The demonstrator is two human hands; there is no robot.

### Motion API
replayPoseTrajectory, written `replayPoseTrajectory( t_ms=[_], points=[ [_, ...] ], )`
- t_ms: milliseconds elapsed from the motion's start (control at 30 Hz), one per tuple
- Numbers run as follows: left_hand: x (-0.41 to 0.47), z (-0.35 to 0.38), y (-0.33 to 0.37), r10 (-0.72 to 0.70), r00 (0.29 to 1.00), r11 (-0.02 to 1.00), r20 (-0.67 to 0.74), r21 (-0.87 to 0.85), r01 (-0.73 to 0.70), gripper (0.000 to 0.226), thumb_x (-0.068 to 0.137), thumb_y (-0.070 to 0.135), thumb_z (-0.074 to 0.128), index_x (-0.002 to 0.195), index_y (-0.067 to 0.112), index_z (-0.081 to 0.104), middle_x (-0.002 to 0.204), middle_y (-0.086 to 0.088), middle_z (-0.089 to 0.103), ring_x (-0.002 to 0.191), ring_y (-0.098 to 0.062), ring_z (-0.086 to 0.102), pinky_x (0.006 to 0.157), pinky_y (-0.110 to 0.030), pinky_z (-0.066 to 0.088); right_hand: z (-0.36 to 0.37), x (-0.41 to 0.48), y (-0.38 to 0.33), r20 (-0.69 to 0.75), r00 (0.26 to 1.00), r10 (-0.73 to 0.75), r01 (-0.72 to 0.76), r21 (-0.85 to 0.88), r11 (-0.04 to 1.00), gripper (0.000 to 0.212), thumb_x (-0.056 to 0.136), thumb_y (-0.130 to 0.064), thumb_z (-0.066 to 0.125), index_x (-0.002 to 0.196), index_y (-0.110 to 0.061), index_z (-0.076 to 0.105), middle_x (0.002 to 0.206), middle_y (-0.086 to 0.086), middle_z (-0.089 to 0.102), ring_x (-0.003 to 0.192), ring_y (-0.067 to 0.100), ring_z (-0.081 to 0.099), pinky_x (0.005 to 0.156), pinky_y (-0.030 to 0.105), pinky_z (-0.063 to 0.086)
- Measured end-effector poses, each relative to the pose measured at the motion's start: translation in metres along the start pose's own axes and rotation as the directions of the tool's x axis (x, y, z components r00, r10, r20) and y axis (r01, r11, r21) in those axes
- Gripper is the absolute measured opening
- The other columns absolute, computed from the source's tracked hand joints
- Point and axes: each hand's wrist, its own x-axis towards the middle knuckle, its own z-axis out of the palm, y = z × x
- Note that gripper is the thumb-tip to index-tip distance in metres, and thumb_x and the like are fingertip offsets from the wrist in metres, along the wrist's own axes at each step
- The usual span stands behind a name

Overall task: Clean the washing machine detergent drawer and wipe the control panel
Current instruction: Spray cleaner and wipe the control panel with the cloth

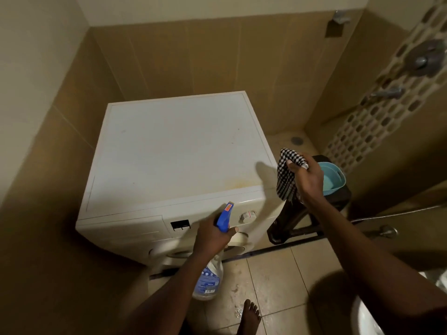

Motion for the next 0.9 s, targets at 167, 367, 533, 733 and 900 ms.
replayPoseTrajectory(
  t_ms=[167,367,533,733,900],
  points=[
    [0.007,0.014,0.009,-0.055,0.998,0.998,-0.019,-0.016,0.055,0.026,0.07,0.035,0.085,0.08,0.029,0.062,0.074,0.006,0.068,0.066,-0.023,0.069,0.069,-0.044,0.061,-0.019,0.004,0.015,-0.01,1.0,0.01,-0.01,-0.032,0.999,0.022,0.092,-0.02,0.057,0.114,-0.02,0.062,0.106,-0.004,0.061,0.106,0.022,0.055,0.087,0.039,0.048],
    [0.017,0.025,0.024,-0.038,0.999,0.999,0.019,0.039,0.037,0.026,0.077,0.034,0.081,0.075,0.029,0.055,0.067,0.001,0.065,0.059,-0.025,0.07,0.056,-0.028,0.055,-0.033,0.004,0.023,-0.029,0.999,0.036,-0.035,0.009,0.999,0.028,0.093,-0.016,0.058,0.121,-0.019,0.06,0.101,-0.009,0.056,0.105,0.017,0.052,0.091,0.042,0.048],
    [0.022,0.046,0.037,0.007,0.998,0.999,0.061,0.045,-0.01,0.028,0.072,0.037,0.083,0.087,0.028,0.061,0.075,0.005,0.066,0.064,-0.024,0.068,0.07,-0.047,0.061,-0.043,0.008,0.034,-0.017,0.999,0.037,-0.037,-0.024,0.999,0.027,0.093,-0.016,0.058,0.12,-0.02,0.06,0.11,-0.006,0.056,0.109,0.019,0.052,0.094,0.047,0.048],
    [0.031,0.072,0.052,0.051,0.991,0.996,0.12,0.071,-0.06,0.029,0.072,0.044,0.081,0.082,0.03,0.057,0.075,0.0,0.067,0.068,-0.023,0.068,0.072,-0.046,0.061,-0.055,0.008,0.048,0.001,1.0,0.006,-0.006,-0.068,0.998,0.028,0.092,-0.015,0.059,0.119,-0.017,0.062,0.108,-0.004,0.06,0.107,0.018,0.054,0.09,0.037,0.046],
    [0.035,0.083,0.057,0.055,0.988,0.997,0.143,0.05,-0.062,0.03,0.074,0.039,0.082,0.087,0.024,0.058,0.072,0.003,0.063,0.069,-0.024,0.069,0.073,-0.045,0.061,-0.056,0.007,0.059,0.032,0.997,-0.074,0.078,-0.148,0.986,0.029,0.092,-0.015,0.06,0.121,-0.014,0.062,0.111,-0.002,0.062,0.106,0.015,0.055,0.088,0.029,0.042]
  ],
)
